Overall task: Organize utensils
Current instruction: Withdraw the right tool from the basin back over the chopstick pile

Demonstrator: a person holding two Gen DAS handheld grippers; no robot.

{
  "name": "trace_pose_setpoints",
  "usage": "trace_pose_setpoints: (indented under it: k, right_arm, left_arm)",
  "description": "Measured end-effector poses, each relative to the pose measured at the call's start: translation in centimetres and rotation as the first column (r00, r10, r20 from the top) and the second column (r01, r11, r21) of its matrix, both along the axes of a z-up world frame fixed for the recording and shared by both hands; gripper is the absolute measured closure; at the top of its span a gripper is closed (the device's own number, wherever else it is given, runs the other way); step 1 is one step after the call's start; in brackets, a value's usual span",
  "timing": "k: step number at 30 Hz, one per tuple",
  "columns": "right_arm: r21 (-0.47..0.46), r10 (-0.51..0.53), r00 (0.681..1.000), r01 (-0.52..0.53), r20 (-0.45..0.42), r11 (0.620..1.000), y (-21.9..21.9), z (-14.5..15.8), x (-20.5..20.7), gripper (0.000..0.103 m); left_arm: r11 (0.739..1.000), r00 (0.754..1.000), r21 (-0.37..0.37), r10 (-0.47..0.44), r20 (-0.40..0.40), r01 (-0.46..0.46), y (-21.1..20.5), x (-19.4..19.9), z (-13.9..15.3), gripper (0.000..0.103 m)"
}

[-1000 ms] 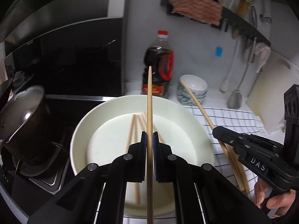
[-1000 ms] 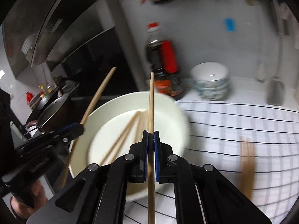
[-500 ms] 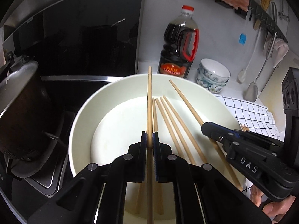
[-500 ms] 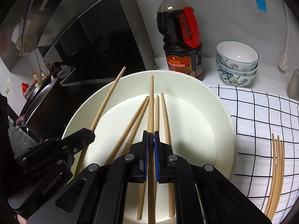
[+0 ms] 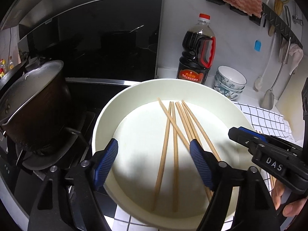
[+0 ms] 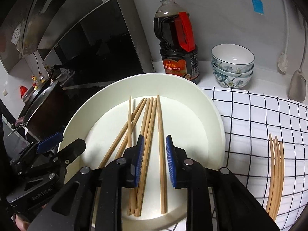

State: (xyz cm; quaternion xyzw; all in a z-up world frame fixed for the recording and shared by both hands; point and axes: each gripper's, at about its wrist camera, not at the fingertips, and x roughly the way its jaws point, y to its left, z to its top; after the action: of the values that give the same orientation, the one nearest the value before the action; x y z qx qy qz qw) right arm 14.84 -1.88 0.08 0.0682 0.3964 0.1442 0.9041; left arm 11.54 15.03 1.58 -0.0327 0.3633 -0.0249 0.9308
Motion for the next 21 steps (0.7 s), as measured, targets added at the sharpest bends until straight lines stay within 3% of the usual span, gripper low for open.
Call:
trace_pose_setpoints:
  k: [7,21]
  right_arm:
    - [0.023,-0.004,0.999,0.003,0.036,1.0,-1.7,0.8,-2.5,0.067]
    - [0.027,-0.043,0.997,0.041,0.061,0.999,-5.5,1.2,-5.6,0.065]
  left_arm:
    - [1.0,1.0,-0.016,-0.016,0.005,0.016,-1.2,-2.0,0.2,0.02]
    - [0.997,0.997,0.012,-0.074,0.027,0.073,-5.5,-4.9,1.0,0.014]
